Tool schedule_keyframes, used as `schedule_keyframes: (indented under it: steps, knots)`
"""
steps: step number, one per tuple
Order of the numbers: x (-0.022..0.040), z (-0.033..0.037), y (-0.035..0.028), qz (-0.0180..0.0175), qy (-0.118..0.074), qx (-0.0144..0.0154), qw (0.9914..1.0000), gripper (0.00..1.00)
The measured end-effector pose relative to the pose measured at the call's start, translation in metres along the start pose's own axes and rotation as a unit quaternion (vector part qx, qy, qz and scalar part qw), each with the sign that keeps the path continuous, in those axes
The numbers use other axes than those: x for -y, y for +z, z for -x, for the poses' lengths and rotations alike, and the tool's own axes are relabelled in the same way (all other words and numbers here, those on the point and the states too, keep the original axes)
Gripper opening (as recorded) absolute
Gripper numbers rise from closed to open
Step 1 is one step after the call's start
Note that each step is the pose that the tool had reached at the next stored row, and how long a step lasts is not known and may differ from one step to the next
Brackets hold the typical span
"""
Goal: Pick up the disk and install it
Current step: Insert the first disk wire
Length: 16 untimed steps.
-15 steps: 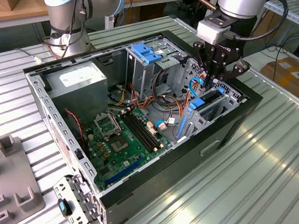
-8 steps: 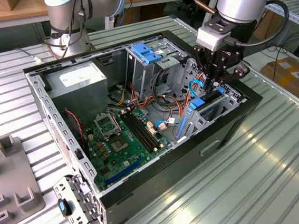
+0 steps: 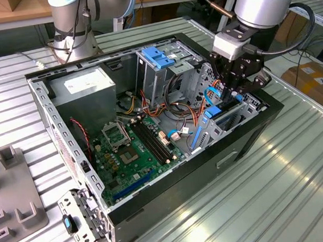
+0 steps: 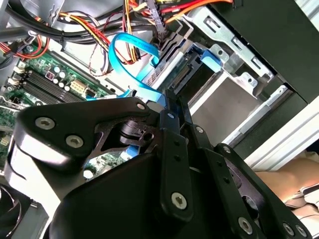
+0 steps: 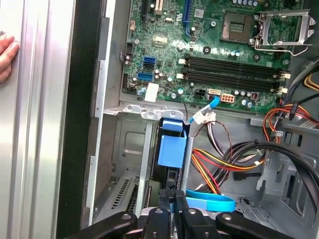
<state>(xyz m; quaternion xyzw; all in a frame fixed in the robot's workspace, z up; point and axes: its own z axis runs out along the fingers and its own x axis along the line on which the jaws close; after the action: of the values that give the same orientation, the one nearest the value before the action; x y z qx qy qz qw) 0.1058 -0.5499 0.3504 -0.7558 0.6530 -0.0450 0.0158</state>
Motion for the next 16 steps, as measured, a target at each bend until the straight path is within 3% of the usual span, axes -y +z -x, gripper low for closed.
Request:
schedule_keyframes:
  steps: [16]
  knots:
    - [0.0001,0.0023,0.0017,-0.0004,0.0,-0.0001,1.0,0.16]
